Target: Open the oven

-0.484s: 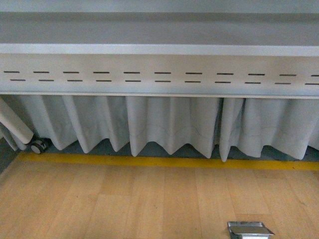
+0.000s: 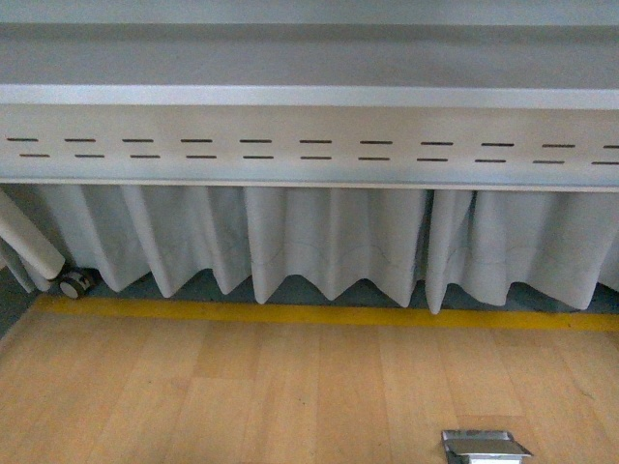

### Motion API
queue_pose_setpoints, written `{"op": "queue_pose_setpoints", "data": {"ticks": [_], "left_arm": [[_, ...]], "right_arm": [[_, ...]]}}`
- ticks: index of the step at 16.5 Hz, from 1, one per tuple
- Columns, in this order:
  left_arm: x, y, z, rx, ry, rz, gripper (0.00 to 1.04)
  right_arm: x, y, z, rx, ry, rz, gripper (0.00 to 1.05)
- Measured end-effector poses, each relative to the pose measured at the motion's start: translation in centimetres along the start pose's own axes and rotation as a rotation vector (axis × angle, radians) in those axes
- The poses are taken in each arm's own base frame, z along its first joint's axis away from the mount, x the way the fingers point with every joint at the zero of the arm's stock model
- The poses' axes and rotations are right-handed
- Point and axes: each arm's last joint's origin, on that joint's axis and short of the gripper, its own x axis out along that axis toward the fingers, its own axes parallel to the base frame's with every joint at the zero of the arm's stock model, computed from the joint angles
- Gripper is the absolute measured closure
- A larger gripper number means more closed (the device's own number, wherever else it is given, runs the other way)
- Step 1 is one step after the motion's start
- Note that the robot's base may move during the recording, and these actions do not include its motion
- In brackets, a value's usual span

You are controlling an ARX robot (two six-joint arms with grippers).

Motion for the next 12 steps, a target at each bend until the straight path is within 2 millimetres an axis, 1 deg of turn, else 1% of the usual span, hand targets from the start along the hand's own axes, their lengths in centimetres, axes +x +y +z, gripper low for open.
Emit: {"op": "queue_pose_setpoints", "data": {"ticks": [12], "left_arm": [[0.0,0.0,0.0,0.0,0.0,0.0,0.07]], "right_arm": [[0.0,0.0,0.0,0.0,0.0,0.0,0.06]]}}
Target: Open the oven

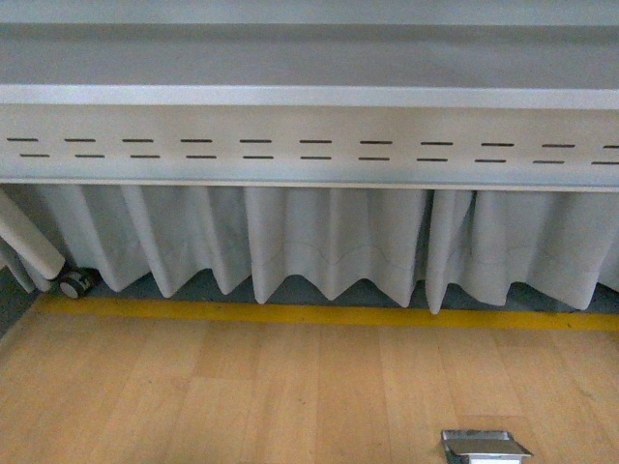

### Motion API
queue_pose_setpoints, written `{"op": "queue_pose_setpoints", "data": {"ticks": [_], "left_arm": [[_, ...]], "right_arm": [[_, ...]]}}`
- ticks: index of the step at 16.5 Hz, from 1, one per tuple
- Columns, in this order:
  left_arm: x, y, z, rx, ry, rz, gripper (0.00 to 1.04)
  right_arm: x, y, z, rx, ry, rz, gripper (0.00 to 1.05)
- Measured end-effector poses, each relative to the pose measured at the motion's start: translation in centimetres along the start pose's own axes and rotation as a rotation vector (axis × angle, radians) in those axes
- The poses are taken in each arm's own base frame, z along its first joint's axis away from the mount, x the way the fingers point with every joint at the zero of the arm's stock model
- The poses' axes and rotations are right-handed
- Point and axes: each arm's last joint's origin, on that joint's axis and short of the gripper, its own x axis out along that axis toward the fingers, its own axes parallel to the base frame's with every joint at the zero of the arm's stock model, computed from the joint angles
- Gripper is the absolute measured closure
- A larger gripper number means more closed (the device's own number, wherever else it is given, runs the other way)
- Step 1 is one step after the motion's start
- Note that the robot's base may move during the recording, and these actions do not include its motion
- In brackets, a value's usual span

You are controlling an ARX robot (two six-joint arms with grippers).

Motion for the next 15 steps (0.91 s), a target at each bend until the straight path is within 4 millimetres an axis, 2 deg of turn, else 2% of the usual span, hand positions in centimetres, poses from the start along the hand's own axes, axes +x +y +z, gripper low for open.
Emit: {"op": "queue_pose_setpoints", "data": {"ticks": [15], "left_arm": [[0.0,0.0,0.0,0.0,0.0,0.0,0.07]], "right_arm": [[0.0,0.0,0.0,0.0,0.0,0.0,0.06]]}}
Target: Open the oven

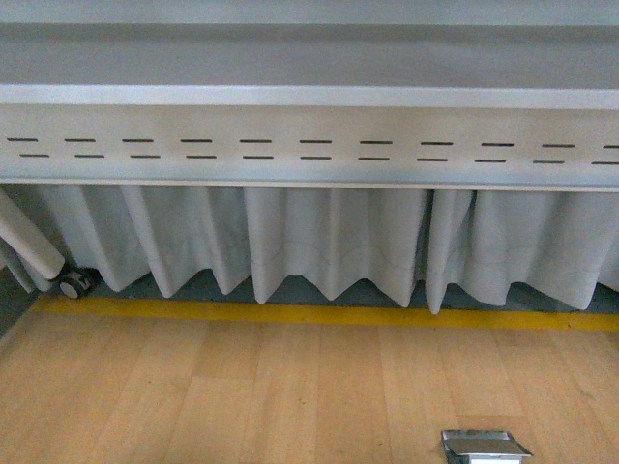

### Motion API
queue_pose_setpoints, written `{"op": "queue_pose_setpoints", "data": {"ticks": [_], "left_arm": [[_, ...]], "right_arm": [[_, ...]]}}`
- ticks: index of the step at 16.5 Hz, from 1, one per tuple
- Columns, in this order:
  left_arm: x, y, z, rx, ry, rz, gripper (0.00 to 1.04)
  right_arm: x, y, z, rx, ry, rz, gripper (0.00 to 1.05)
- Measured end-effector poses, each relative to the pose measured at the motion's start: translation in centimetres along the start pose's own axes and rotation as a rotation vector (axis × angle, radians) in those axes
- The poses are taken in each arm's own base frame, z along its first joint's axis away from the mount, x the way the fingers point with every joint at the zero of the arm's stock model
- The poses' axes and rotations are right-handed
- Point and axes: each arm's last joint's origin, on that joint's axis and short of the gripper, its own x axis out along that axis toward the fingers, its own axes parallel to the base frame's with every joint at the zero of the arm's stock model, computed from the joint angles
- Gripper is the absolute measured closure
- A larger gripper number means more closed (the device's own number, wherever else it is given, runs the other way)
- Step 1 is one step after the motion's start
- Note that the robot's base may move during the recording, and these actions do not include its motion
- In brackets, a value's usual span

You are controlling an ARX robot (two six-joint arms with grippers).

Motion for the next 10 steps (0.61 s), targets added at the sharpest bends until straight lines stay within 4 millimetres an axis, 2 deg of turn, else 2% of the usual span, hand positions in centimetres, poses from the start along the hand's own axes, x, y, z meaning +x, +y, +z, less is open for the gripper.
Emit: {"op": "queue_pose_setpoints", "data": {"ticks": [10], "left_arm": [[0.0,0.0,0.0,0.0,0.0,0.0,0.07]], "right_arm": [[0.0,0.0,0.0,0.0,0.0,0.0,0.06]]}}
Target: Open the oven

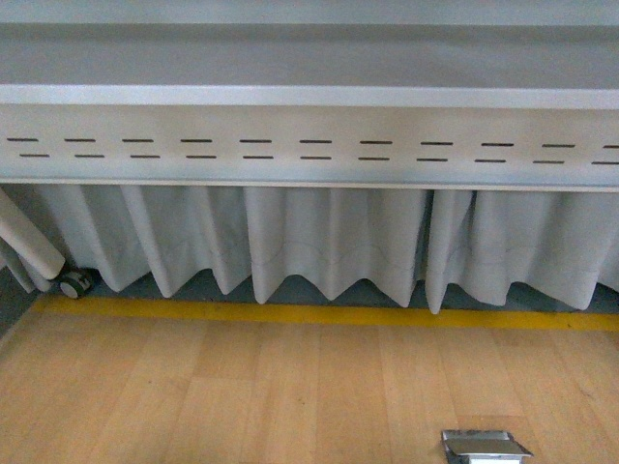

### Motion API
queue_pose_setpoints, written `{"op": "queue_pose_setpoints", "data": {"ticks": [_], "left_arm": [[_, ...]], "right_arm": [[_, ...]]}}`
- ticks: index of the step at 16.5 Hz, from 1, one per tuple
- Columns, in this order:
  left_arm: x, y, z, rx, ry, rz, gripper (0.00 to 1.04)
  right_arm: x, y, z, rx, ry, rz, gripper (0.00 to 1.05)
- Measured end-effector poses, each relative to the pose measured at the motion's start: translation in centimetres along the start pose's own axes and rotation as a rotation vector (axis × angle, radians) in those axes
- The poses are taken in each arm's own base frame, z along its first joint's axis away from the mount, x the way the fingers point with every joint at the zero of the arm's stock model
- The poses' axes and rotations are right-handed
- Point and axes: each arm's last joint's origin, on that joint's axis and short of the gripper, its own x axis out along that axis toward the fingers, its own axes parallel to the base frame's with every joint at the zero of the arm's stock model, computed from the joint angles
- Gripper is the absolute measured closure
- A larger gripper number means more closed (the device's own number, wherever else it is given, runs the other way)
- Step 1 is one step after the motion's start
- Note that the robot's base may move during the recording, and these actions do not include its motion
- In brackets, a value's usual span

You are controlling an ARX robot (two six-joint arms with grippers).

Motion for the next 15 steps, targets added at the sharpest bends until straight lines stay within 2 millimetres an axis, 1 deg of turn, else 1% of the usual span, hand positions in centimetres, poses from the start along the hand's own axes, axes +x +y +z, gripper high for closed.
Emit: {"op": "queue_pose_setpoints", "data": {"ticks": [15], "left_arm": [[0.0,0.0,0.0,0.003,0.0,0.0,0.07]], "right_arm": [[0.0,0.0,-0.01,0.0,0.001,0.0,0.06]]}}
